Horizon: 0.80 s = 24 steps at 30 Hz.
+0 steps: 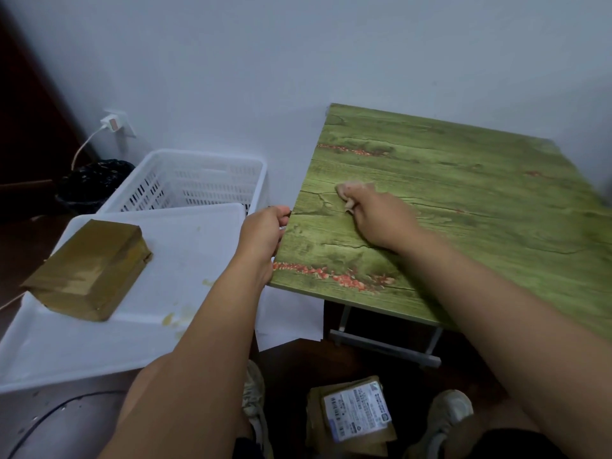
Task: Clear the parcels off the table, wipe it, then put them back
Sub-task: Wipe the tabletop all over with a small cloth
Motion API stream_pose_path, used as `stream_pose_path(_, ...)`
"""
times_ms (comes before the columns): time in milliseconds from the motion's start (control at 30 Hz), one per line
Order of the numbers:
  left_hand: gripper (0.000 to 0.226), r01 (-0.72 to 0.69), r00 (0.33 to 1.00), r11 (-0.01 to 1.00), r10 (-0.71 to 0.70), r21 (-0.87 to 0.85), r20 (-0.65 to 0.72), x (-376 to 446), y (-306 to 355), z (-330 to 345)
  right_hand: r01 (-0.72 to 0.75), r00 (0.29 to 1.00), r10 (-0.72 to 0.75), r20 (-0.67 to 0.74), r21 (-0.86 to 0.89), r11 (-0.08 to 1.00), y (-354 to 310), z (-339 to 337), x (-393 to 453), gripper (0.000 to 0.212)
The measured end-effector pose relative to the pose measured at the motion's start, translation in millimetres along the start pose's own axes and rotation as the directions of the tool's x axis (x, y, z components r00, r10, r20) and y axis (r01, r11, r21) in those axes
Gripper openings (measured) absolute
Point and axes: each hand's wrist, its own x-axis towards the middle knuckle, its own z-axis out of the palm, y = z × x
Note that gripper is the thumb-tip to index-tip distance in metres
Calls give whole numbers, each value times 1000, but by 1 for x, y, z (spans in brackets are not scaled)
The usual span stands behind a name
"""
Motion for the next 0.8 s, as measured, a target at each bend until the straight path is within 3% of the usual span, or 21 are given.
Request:
stream_pose_path(167, 18, 22, 1000, 999, -23, -31, -11, 1, 1, 3, 355, 921, -368, 131, 112, 928, -30, 0, -31, 43)
stream_pose_path(233, 19, 22, 1000, 999, -22, -43, -5, -2, 1, 3, 285, 942, -303, 143, 135, 949, -11, -5, -20, 41)
stream_pose_path(333, 21, 17, 1000, 999, -17, -42, -3, -4, 1, 3, 28, 998, -30, 57, 48, 998, 7, -5, 0, 44)
stream_pose_path(400, 20, 16, 1000, 999, -16, -38, -6, -3, 1, 3, 82, 996, -84, 41, 38, 996, -10, -3, -7, 45)
stream_pose_path(533, 8, 24, 1000, 1000, -24, -11, -19, 0, 1, 4, 340, 929, -357, 93, 164, 926, -31, 0, -39, 43)
stream_pose_path(600, 8, 20, 1000, 1000, -20, -18, -7, 0, 0, 4, 257, 958, -269, 99, 121, 959, -14, -2, -28, 40)
stream_pose_path(700, 8, 10, 1000, 1000, -10, -21, 1, -4, 0, 4, -34, 999, 31, 41, 60, 998, 3, -3, -3, 40)
stream_pose_path(800, 19, 15, 1000, 998, -15, -64, -12, -6, 3, 4, 97, 995, -99, 6, 129, 987, -24, 3, -12, 38)
